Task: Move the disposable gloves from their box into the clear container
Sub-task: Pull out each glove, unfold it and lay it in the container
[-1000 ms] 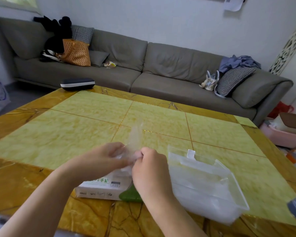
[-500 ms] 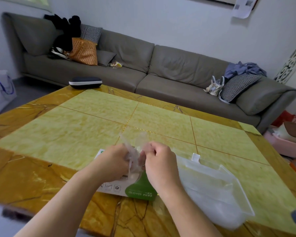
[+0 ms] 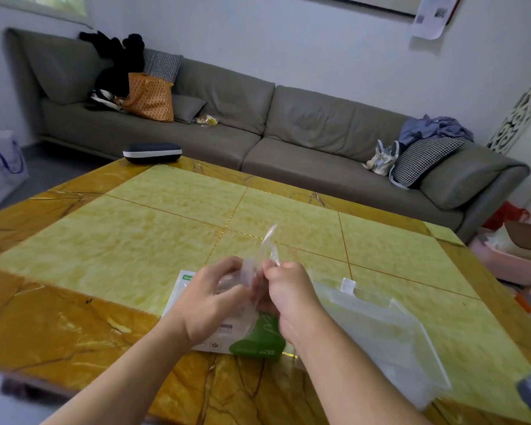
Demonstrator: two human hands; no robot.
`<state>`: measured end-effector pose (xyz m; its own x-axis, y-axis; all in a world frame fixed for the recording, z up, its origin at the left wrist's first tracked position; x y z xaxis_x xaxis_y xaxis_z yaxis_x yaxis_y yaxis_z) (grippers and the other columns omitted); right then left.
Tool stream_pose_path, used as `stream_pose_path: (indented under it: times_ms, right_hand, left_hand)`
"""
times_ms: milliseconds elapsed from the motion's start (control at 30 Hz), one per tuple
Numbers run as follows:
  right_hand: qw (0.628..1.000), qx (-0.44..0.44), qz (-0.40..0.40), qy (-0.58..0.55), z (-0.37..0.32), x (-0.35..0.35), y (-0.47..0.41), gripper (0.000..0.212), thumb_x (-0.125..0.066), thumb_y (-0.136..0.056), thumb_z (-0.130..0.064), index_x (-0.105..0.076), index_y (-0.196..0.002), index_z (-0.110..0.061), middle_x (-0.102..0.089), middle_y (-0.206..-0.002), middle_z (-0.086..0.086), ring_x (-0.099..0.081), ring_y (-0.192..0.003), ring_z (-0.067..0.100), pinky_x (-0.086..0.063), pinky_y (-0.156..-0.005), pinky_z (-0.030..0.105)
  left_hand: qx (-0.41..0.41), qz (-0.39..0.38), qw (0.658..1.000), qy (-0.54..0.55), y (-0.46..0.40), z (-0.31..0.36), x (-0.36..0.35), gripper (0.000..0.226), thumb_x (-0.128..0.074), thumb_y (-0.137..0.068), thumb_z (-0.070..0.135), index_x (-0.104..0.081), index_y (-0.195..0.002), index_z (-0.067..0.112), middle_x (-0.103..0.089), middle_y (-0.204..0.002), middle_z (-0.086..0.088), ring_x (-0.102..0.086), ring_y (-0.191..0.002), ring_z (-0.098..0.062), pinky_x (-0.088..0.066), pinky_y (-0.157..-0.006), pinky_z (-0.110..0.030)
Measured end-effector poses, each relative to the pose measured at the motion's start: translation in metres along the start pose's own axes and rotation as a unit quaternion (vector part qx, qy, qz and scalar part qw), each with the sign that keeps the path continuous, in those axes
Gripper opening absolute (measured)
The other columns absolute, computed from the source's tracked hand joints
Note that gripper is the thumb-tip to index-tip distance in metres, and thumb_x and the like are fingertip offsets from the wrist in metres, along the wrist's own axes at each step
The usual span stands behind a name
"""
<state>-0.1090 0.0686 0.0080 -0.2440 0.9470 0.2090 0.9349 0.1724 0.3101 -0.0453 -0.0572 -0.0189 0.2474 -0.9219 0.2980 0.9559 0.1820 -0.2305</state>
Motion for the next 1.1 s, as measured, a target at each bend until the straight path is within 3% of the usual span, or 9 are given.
stream_pose_path:
  times_ms: [133,300,433,600,700,767,833,933,1100]
  right_hand:
    - [0.998,-0.049,0.018,-0.022,-0.001,0.002,0.003,0.031,-0.052,-0.107,-0.022,-0.071,-0.088,-0.006,-0.075,-0.078,0.011,-0.074,-0.076,0.031,-0.065,-0.079,0.05]
    - [0.997,-0.04,0.04,-0.056,-0.002,0.007,0.006,0.042,-0.047,-0.11,-0.019,-0.068,-0.079,-0.002,-0.067,-0.055,0.003,-0.066,-0.056,0.02,-0.06,-0.058,0.033]
    - [0.999,0.008,0.034,-0.039,-0.003,0.004,0.007,0.041,-0.046,-0.11,-0.022,-0.067,-0.08,-0.004,-0.067,-0.059,0.004,-0.068,-0.06,0.023,-0.064,-0.079,0.047]
    - [0.995,0.075,-0.024,0.062,-0.007,-0.001,0.01,0.036,-0.053,-0.105,-0.026,-0.071,-0.083,-0.005,-0.075,-0.073,0.003,-0.073,-0.074,0.022,-0.061,-0.087,0.045]
    - [0.981,0.102,-0.059,0.151,-0.014,0.008,0.014,0.014,-0.066,-0.079,-0.027,-0.063,-0.075,-0.014,-0.071,-0.08,0.001,-0.067,-0.082,0.023,-0.053,-0.077,0.04]
    - [0.963,0.112,-0.089,0.229,-0.013,0.013,0.017,0.011,-0.068,-0.075,-0.024,-0.065,-0.079,-0.014,-0.069,-0.083,-0.003,-0.067,-0.083,0.02,-0.053,-0.072,0.038]
    - [0.941,0.129,-0.102,0.297,-0.011,0.011,0.024,0.009,-0.068,-0.081,-0.02,-0.075,-0.087,-0.022,-0.072,-0.083,-0.011,-0.068,-0.082,0.011,-0.052,-0.065,0.025]
    - [0.934,0.14,-0.111,0.309,-0.014,0.01,0.03,0.016,-0.064,-0.085,-0.019,-0.077,-0.092,-0.018,-0.075,-0.088,-0.004,-0.07,-0.086,0.014,-0.057,-0.07,0.027]
    - [0.871,0.13,-0.213,0.423,-0.017,0.014,0.032,0.054,-0.069,-0.086,-0.021,-0.06,-0.139,-0.026,-0.062,-0.121,-0.008,-0.062,-0.111,0.014,-0.055,-0.096,0.03]
  left_hand:
    - [0.038,0.034,0.998,-0.036,0.008,0.004,-0.003,0.046,-0.067,-0.086,0.067,-0.063,-0.088,0.021,-0.072,-0.088,-0.006,-0.069,-0.079,-0.022,-0.057,-0.071,-0.039]
    - [0.037,0.056,0.988,-0.136,0.005,-0.005,-0.007,0.009,-0.066,-0.087,0.022,-0.057,-0.085,0.023,-0.067,-0.08,0.003,-0.063,-0.074,-0.02,-0.055,-0.065,-0.046]
    - [0.052,0.024,0.985,-0.163,0.003,-0.008,-0.007,0.02,-0.062,-0.082,0.011,-0.052,-0.086,0.028,-0.059,-0.081,0.006,-0.054,-0.075,-0.01,-0.045,-0.06,-0.029]
    - [0.079,-0.005,0.985,-0.15,0.001,-0.006,-0.004,0.019,-0.057,-0.073,0.007,-0.051,-0.088,0.018,-0.057,-0.088,-0.003,-0.056,-0.079,-0.022,-0.048,-0.062,-0.036]
    - [0.092,-0.002,0.977,-0.195,0.001,-0.005,-0.006,0.025,-0.057,-0.077,0.017,-0.052,-0.1,0.025,-0.054,-0.108,0.007,-0.055,-0.103,-0.023,-0.046,-0.086,-0.03]
    - [0.105,0.005,0.919,-0.38,0.0,-0.005,-0.004,0.055,-0.056,-0.081,0.043,-0.047,-0.132,0.027,-0.043,-0.139,0.005,-0.038,-0.136,-0.027,-0.025,-0.118,-0.042]
    - [0.202,-0.008,0.859,-0.471,0.004,-0.001,0.003,0.079,-0.047,-0.085,0.064,-0.031,-0.152,0.026,-0.022,-0.159,-0.005,-0.017,-0.151,-0.033,-0.006,-0.122,-0.061]
    - [0.299,-0.034,0.855,-0.422,0.008,-0.005,0.004,0.081,-0.04,-0.09,0.068,-0.018,-0.158,0.03,-0.005,-0.165,-0.006,-0.011,-0.151,-0.036,-0.02,-0.114,-0.071]
    - [0.265,0.0,0.89,-0.37,0.006,-0.01,0.003,0.074,-0.045,-0.092,0.059,-0.026,-0.156,0.027,-0.016,-0.162,-0.005,-0.025,-0.144,-0.039,-0.041,-0.109,-0.058]
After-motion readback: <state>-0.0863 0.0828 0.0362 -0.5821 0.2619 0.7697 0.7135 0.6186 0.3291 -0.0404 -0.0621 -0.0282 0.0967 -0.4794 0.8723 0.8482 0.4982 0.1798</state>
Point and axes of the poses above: each hand's wrist, its own y-axis away from the middle knuckle, its own x-axis out of the back of the hand, z = x × y, the point moved 2 cm from there along -y, towards the middle knuckle
